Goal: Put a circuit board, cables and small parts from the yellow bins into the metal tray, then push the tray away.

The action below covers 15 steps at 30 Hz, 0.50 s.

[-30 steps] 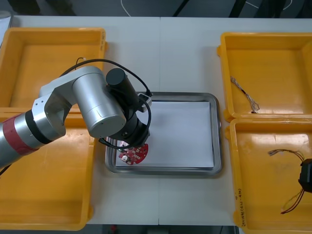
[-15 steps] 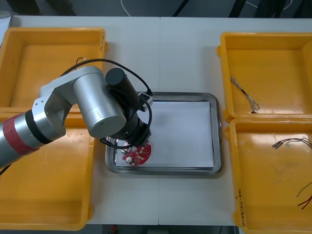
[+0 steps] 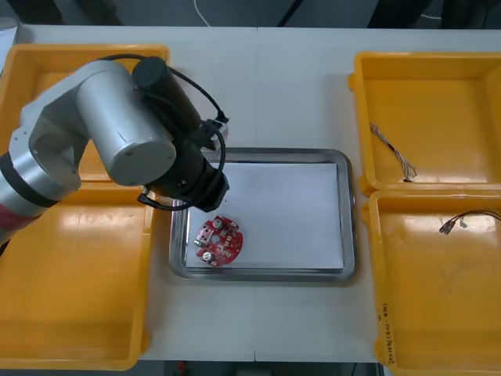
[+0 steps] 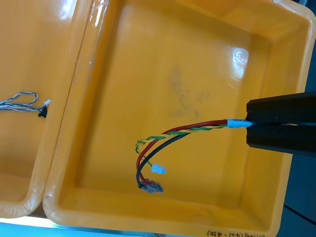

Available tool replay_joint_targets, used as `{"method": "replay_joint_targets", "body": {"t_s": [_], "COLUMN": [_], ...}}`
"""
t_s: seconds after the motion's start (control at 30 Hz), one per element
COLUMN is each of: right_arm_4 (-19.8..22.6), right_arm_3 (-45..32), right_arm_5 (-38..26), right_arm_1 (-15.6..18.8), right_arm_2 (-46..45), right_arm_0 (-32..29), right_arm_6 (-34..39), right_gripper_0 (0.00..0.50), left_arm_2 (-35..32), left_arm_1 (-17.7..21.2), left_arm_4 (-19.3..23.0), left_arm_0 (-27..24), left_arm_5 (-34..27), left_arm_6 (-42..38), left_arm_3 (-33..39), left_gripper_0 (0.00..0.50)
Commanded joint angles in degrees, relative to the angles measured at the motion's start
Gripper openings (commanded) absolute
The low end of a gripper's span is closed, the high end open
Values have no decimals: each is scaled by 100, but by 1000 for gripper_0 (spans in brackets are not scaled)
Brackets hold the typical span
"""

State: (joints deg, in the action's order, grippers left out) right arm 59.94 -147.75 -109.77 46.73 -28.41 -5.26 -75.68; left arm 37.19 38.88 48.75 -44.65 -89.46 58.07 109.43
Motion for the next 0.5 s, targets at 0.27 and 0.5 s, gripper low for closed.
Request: {"method": "replay_joint_targets", "body": {"t_s": [0.27, 0.5], "right_arm_4": [150, 273], "right_arm_3": [396, 343], "right_arm_5": [-23, -23], "right_arm_1": [337, 433], "right_arm_2": [-165, 266], "right_arm_0": [596, 957], "right_arm_6": [-1326, -1476], "right_gripper_0": [0, 0], "left_arm_2": [-1399, -2084], "left_arm_1": [340, 410], "left_arm_4": [169, 231], "left_arm_0": [-210, -202], "left_arm_5": [-1522, -1935], "left_arm_6": [-41, 750], "left_arm_3": [307, -186], "left_gripper_0": [500, 500]}}
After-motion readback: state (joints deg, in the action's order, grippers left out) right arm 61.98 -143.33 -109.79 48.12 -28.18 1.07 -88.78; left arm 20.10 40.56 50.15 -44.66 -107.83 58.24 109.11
